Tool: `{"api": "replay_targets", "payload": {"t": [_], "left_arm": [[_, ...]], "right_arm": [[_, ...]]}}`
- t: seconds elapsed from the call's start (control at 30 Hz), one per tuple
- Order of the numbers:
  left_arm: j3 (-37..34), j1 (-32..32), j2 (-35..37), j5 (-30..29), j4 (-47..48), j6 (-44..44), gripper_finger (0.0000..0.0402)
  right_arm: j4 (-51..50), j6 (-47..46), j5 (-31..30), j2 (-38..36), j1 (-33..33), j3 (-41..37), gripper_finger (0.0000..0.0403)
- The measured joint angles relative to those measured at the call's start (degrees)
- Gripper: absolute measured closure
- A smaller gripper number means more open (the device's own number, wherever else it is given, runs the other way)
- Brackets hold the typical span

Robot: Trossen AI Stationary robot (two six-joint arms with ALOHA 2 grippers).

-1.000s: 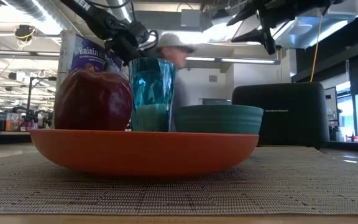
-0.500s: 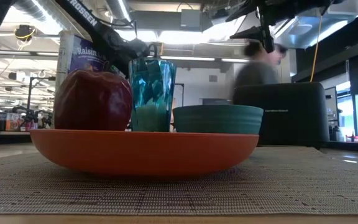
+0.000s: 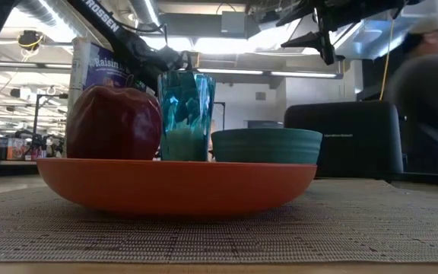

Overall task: Arrange a breakfast setting
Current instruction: Put the gold spoon on the table mat

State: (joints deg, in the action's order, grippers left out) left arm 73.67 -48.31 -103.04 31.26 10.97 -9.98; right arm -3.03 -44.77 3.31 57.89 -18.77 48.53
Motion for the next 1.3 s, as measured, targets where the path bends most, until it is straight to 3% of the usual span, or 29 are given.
{"api": "replay_targets", "payload": {"t": [0.4,0.77,1.1,1.2,1.3], "left_arm": [[0.0,0.0,0.1,-0.3,-0.5,0.2,0.0392],[0.1,0.5,0.7,-0.2,-1.3,-4.8,0.0392],[3.9,2.2,5.2,0.3,-1.5,-2.9,0.0393],[5.7,2.7,7.0,3.5,-1.8,-1.6,0.0394],[8.4,3.9,7.8,10.4,-1.7,-1.7,0.0394]], "right_arm": [[0.0,0.3,-0.1,0.0,0.0,0.0,0.0210],[0.0,1.4,0.4,0.0,0.0,0.0,0.0210],[0.0,3.2,1.3,0.0,0.0,0.0,0.0210],[0.0,4.2,1.3,0.0,0.0,0.0,0.0210],[0.8,5.1,1.4,0.0,0.0,0.0,0.0210]]}}
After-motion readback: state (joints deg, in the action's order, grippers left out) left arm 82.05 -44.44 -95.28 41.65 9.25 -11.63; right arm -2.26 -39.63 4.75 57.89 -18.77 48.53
